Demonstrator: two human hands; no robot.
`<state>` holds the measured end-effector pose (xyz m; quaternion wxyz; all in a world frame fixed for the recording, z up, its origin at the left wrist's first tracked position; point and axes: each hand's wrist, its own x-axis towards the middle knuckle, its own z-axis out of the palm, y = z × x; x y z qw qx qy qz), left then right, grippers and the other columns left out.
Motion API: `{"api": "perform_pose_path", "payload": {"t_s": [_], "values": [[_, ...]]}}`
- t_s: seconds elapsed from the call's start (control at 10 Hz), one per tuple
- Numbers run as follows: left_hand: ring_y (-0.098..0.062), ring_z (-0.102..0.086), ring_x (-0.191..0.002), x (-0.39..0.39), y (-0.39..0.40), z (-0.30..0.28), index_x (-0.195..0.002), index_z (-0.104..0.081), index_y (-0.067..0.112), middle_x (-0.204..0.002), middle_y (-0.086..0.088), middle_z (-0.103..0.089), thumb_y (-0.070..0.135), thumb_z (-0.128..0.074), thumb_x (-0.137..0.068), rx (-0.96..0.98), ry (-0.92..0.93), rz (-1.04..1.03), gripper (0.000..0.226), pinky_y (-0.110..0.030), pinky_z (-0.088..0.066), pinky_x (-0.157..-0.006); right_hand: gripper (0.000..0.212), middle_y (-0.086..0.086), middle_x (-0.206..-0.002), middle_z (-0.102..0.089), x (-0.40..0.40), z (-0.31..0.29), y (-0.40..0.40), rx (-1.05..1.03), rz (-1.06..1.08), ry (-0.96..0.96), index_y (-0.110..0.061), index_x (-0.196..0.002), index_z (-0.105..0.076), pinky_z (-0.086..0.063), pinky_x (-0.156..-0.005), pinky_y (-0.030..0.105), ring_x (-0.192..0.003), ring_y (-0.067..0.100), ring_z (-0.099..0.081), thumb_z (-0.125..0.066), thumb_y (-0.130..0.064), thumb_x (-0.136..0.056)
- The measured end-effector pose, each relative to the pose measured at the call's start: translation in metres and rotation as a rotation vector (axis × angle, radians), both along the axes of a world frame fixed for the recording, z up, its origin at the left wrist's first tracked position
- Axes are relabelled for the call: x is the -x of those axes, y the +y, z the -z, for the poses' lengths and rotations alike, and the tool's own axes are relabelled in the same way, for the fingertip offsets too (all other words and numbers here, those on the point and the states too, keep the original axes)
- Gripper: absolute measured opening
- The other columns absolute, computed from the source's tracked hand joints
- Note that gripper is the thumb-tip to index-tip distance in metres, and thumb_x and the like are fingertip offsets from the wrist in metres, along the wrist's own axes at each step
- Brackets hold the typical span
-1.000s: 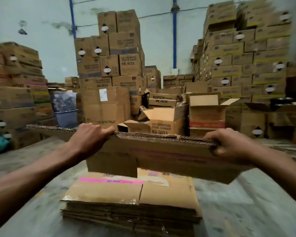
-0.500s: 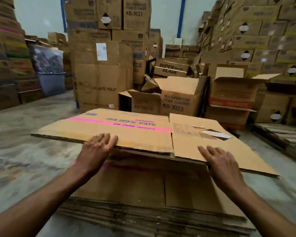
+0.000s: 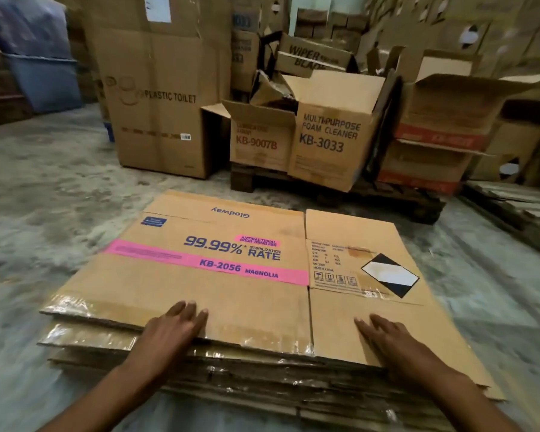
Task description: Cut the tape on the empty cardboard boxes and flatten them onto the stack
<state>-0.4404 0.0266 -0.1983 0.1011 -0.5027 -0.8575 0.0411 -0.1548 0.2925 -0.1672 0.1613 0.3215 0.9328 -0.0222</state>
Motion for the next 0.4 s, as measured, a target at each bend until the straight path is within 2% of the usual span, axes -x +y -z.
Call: {"api": "perform_pose_path", "payload": {"t_s": [0.1, 0.2, 0.3, 0.4], "values": [[-0.026, -0.069, -0.09, -0.012, 0.0, -0.014, -0.111, -0.067, 0.014, -0.104, -0.009, -0.069, 0.012, -0.09, -0.042, 0.116, -0.007, 0.03, 0.073, -0.036, -0.057, -0.048, 0.091, 0.0, -0.16, -0.001, -0.004, 0.002, -0.008, 0.003, 0.033, 0.02, -0.037, -0.149, 0.003, -0.038, -0.107, 0.045, -0.144, 0.026, -0.011, -0.059, -0.015, -0.086], [-0.026, -0.042, -0.127, -0.019, 0.002, -0.014, -0.145, -0.029, 0.016, -0.14, -0.009, -0.041, 0.011, -0.053, -0.09, 0.182, -0.011, 0.049, 0.06, -0.036, -0.047, -0.09, 0.082, 0.001, -0.161, 0.002, -0.007, -0.003, -0.014, 0.018, 0.082, 0.006, -0.035, -0.15, 0.002, -0.029, -0.112, 0.05, -0.146, 0.027, -0.005, -0.053, -0.018, -0.092], [-0.026, -0.042, -0.124, -0.034, -0.002, -0.033, -0.142, -0.029, 0.02, -0.135, -0.007, -0.045, 0.016, -0.052, -0.089, 0.198, -0.085, 0.077, 0.058, -0.037, -0.044, -0.094, 0.075, 0.003, -0.161, -0.004, -0.025, -0.016, -0.025, 0.055, 0.123, 0.043, -0.033, -0.15, -0.003, -0.025, -0.115, 0.047, -0.146, 0.027, -0.009, -0.051, -0.022, -0.093], [-0.028, -0.043, -0.126, -0.06, -0.01, -0.056, -0.147, -0.023, 0.019, -0.138, -0.008, -0.048, 0.019, -0.051, -0.088, 0.179, -0.107, 0.065, 0.066, -0.037, -0.04, -0.097, 0.074, 0.003, -0.16, -0.008, -0.061, -0.04, -0.042, 0.025, 0.136, 0.039, -0.032, -0.15, -0.005, -0.021, -0.117, 0.042, -0.146, 0.025, -0.012, -0.052, -0.024, -0.093]]}}
